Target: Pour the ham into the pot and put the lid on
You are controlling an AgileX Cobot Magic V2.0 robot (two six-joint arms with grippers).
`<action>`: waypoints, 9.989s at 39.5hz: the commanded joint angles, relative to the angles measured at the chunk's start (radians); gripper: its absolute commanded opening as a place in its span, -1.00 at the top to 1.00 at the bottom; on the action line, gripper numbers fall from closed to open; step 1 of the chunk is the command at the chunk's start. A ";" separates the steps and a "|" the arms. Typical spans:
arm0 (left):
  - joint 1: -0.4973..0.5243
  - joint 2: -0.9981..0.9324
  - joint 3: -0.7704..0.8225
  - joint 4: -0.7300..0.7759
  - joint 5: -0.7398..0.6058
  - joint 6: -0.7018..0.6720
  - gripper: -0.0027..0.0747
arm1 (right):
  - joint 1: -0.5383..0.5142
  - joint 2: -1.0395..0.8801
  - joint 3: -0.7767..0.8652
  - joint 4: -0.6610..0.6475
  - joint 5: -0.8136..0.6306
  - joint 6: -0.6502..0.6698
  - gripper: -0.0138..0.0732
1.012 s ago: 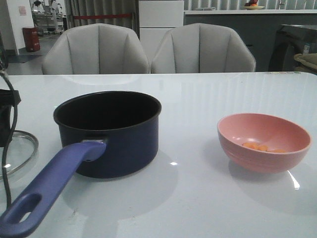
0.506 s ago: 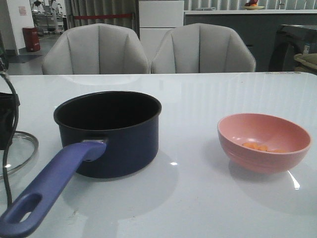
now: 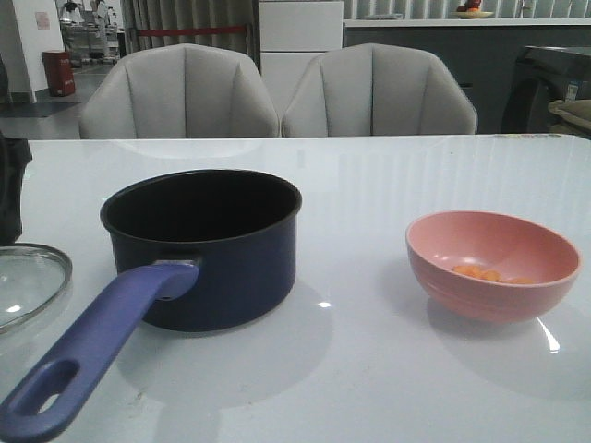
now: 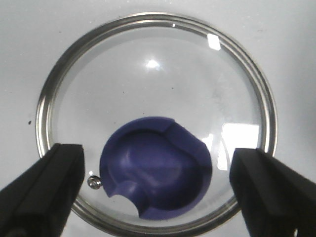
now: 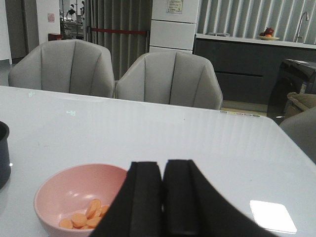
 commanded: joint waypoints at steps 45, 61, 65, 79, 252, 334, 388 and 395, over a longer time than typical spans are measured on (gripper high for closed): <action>-0.007 -1.289 0.668 -0.055 -0.523 0.006 -0.67 | -0.005 -0.020 0.007 -0.009 -0.072 -0.002 0.37; -0.007 -1.446 0.857 -0.055 -0.602 0.006 -0.67 | -0.005 -0.020 0.007 -0.009 -0.072 -0.002 0.37; -0.007 -1.446 0.857 -0.062 -0.602 0.006 -0.67 | -0.005 -0.020 0.007 -0.009 -0.072 -0.002 0.37; -0.007 -1.446 0.857 -0.062 -0.600 0.006 -0.67 | -0.005 -0.019 0.007 -0.009 -0.072 -0.002 0.37; -0.007 -1.446 0.857 -0.062 -0.600 0.006 -0.67 | 0.210 1.645 -1.526 0.335 0.848 -0.205 0.38; -0.007 -1.446 0.857 -0.062 -0.598 0.006 -0.67 | 0.666 1.702 -1.353 -1.769 0.330 1.645 0.37; -0.007 -1.446 0.857 -0.062 -0.598 0.006 -0.67 | 0.644 1.675 -1.263 -1.769 0.345 1.856 0.37; -0.007 -1.446 0.857 -0.062 -0.598 0.006 -0.67 | 0.612 1.675 -1.263 -1.659 0.288 1.765 0.37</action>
